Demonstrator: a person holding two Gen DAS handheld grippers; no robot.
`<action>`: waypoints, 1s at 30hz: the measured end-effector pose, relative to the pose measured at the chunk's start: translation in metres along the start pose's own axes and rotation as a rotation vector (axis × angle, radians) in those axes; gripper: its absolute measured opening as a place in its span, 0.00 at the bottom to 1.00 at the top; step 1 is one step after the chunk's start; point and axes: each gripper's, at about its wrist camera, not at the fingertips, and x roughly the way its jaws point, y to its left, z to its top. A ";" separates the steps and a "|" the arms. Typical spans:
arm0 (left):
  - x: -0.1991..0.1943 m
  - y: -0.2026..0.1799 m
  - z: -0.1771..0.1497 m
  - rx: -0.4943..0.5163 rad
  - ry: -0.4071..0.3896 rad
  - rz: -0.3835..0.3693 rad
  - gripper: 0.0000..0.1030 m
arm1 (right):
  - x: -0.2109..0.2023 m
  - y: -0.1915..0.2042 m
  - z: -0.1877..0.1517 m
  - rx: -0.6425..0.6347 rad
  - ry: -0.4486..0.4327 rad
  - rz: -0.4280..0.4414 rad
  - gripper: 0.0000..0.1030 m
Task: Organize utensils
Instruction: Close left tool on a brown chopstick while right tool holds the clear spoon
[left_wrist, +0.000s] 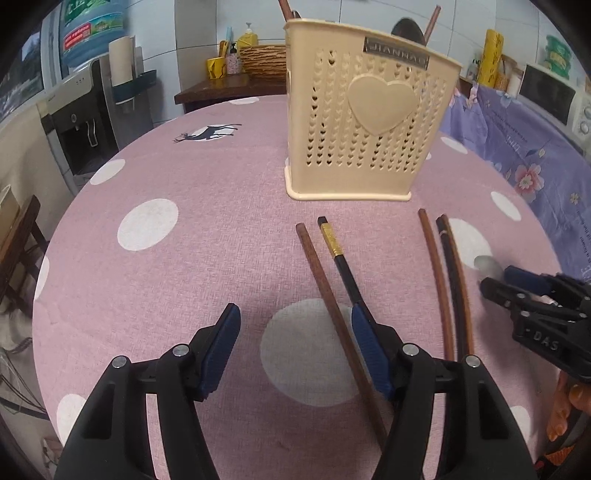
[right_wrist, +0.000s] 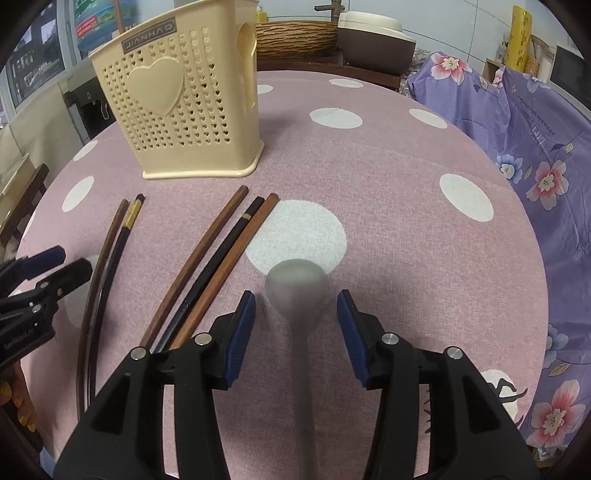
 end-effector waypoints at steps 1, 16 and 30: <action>0.002 0.000 -0.002 0.002 0.008 0.005 0.61 | -0.001 0.001 -0.001 -0.006 0.000 -0.003 0.46; 0.022 -0.003 0.019 0.009 0.036 0.039 0.48 | 0.001 0.000 0.003 0.008 0.023 -0.010 0.46; 0.032 -0.019 0.034 0.014 0.042 0.046 0.10 | 0.006 0.005 0.011 -0.005 0.029 -0.001 0.36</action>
